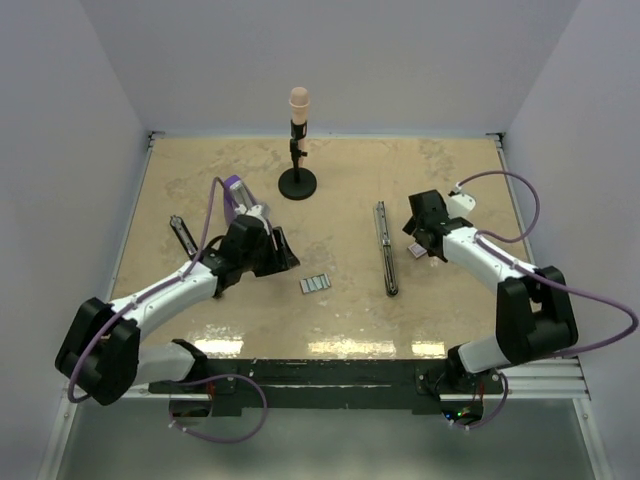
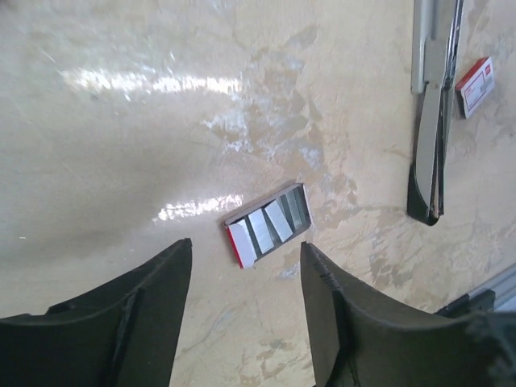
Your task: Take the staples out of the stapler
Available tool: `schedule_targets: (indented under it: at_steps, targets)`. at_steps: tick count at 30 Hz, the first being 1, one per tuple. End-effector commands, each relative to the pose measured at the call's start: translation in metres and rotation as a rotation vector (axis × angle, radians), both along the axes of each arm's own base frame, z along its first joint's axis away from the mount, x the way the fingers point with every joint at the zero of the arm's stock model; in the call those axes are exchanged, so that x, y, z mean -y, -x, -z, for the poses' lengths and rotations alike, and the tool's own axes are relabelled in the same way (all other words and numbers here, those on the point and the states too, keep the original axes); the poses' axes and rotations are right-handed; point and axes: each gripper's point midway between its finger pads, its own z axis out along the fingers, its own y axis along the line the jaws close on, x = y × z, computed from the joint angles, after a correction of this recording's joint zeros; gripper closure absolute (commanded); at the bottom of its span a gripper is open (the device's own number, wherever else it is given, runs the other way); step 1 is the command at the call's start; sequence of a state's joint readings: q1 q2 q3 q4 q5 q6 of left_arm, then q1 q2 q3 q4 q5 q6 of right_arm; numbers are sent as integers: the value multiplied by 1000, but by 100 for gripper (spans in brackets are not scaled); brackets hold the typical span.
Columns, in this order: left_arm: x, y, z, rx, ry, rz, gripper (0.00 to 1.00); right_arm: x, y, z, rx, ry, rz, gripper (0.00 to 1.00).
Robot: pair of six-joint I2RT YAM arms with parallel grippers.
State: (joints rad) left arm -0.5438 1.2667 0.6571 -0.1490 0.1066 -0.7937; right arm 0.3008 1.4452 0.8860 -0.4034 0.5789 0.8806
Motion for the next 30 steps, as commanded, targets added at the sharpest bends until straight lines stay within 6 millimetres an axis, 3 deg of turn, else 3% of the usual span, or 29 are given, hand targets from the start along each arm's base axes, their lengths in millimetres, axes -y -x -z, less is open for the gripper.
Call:
schedule_targets:
  at_steps: [1,4,8,17,30]
  targets:
    - [-29,-15,-38,113,-150,-54,38,8,-9,4,-10,-17,108,18]
    - [-42,-17,-51,160,-195,-77,36,4,-13,13,-28,-45,118,23]
    - [-52,-15,-55,181,-218,-88,34,1,-20,19,-26,-77,147,26]
    - [-52,-6,-41,155,-209,-68,35,-3,-32,34,-64,-100,192,30]
    - [-52,-6,-44,160,-197,-73,36,-2,-30,52,-108,-92,229,34]
